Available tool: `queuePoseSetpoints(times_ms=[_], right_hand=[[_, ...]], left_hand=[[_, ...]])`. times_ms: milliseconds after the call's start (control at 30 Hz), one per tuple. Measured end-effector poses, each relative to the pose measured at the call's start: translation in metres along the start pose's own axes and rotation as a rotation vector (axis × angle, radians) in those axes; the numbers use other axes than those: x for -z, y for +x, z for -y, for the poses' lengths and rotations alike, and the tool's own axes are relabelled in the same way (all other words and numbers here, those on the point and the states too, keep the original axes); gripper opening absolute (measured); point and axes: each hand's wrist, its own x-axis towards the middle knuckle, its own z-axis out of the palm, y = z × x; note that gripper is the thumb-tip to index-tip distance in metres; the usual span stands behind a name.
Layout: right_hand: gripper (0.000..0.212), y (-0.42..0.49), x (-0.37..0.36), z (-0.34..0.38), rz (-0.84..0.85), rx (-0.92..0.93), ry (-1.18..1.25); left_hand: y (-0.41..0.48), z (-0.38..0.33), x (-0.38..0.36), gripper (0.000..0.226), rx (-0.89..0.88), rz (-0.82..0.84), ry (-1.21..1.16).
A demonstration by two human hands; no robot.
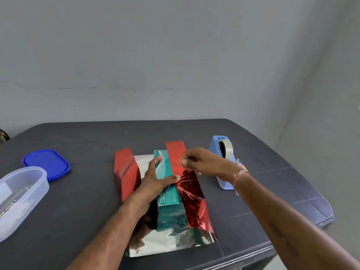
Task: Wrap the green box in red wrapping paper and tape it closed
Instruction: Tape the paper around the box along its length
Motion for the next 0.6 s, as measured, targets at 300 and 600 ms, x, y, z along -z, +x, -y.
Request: queuePoseSetpoints(times_ms=[300,600], right_hand=[[0.024,0.046,0.003,0.022,0.272,-0.065,-0.323],[0.028,0.064,-0.003,0.021,0.310,-0.073,-0.464]], left_hand=[[0.002,0.002,0.000,0.101,0.010,0.010,0.007],[0.002,0.000,0.000,0.104,0.028,-0.001,0.022]])
